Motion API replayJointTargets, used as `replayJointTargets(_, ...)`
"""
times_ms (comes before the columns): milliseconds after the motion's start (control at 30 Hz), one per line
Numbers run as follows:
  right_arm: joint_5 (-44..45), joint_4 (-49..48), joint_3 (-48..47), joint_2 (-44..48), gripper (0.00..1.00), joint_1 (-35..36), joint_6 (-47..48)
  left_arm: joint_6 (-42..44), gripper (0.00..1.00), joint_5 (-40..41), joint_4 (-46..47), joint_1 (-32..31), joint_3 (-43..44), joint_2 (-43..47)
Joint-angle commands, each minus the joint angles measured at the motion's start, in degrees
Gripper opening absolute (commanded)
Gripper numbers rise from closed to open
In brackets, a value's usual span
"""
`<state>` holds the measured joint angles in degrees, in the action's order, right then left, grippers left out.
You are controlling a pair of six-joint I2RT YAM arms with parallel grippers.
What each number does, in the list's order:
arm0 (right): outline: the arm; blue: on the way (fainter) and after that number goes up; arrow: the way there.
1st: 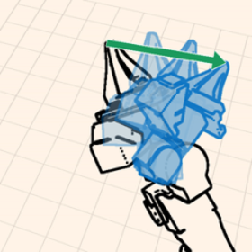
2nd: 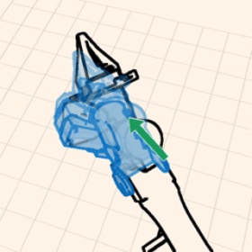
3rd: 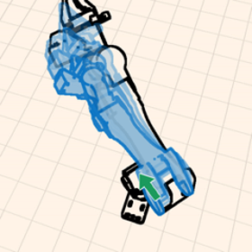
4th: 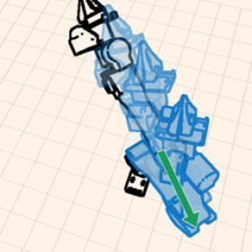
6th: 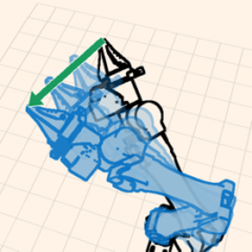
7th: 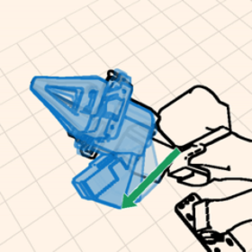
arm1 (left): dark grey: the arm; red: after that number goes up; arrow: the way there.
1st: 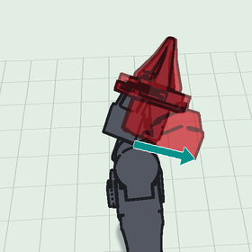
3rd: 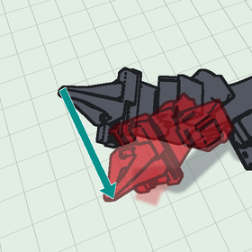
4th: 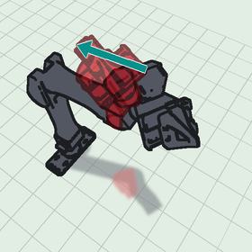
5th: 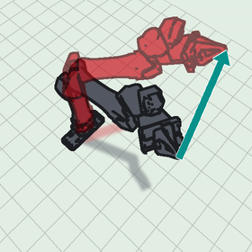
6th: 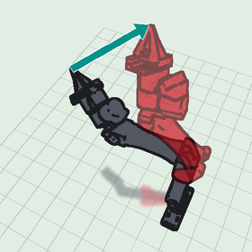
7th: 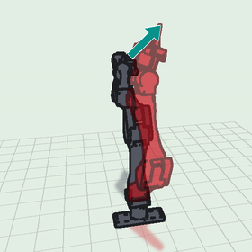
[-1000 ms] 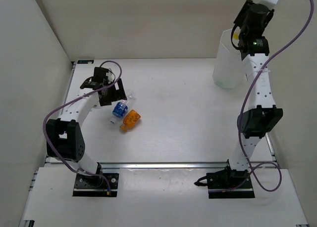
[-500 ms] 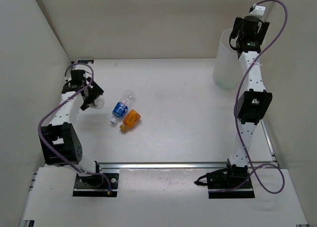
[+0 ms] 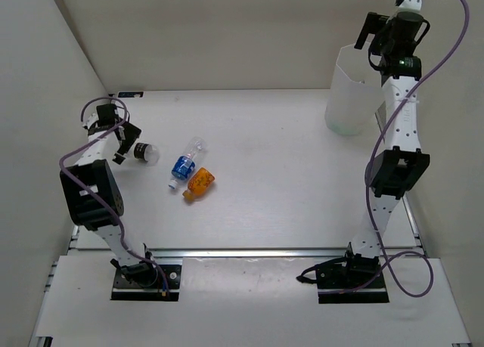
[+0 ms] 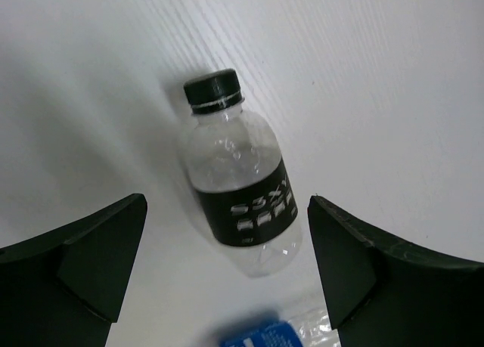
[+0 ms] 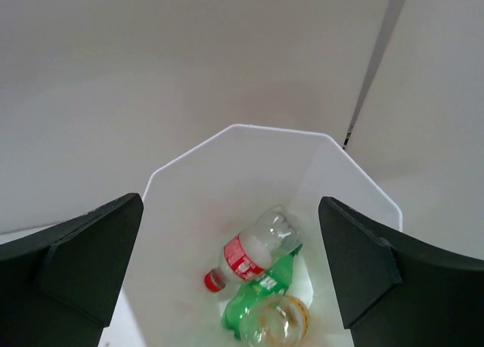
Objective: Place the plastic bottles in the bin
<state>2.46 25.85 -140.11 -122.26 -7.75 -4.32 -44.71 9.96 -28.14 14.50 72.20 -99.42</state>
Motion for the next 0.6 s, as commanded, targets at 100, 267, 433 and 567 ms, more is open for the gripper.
replayJointTargets(100, -7.3, 3.2, 4.0, 10.4, 0.99, 0.4, -0.6, -3.9, 0.98, -0.9, 3.9, 1.3, 4.0, -6.7)
replayJointTargets(267, -7.4, 5.0, 4.7, 13.3, 0.99, 1.5, -1.9, -3.9, 0.99, -1.5, 2.0, 0.5, 6.7, -11.6)
replayJointTargets(433, -8.1, 6.2, 7.9, 16.1, 0.99, 2.4, -2.0, -3.4, 0.91, -5.2, 4.0, 0.4, 6.1, -13.7)
replayJointTargets(567, -11.7, 6.9, 13.1, 21.1, 0.99, 2.3, -2.2, -2.5, 0.57, -6.9, 4.1, 0.1, 4.8, -13.2)
